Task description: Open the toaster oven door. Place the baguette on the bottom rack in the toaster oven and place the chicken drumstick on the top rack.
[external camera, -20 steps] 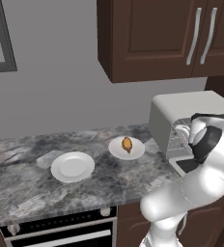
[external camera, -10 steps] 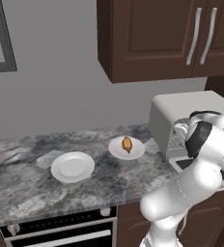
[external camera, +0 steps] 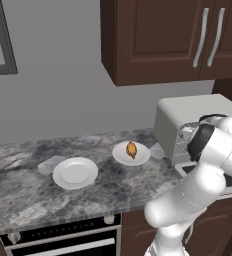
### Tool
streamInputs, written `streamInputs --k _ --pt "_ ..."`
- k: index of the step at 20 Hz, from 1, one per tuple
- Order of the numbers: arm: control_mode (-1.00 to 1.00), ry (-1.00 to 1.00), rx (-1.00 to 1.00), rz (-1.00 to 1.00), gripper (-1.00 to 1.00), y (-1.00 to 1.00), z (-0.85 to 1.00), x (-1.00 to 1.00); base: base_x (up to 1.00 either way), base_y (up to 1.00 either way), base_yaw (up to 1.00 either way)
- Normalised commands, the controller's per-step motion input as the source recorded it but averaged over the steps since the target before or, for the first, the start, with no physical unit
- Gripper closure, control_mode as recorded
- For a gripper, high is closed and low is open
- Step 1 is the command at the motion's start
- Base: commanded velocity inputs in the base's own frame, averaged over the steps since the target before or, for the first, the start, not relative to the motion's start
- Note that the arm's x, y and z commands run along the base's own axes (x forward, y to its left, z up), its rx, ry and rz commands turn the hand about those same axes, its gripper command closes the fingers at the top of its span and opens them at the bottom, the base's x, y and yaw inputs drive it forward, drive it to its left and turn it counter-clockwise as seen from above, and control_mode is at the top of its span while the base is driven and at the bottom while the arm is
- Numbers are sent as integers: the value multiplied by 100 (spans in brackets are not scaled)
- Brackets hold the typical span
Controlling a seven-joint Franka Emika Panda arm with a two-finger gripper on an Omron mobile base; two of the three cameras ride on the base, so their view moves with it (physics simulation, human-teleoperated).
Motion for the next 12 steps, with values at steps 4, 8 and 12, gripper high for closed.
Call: streamInputs --k 4,8,12 --pt "-100 0 2 0 -100 0 31 12 0 0 0" --pt "-100 0 1 0 -100 1 27 18 0 0 0" --pt "-100 0 0 0 -100 5 22 27 0 0 0"
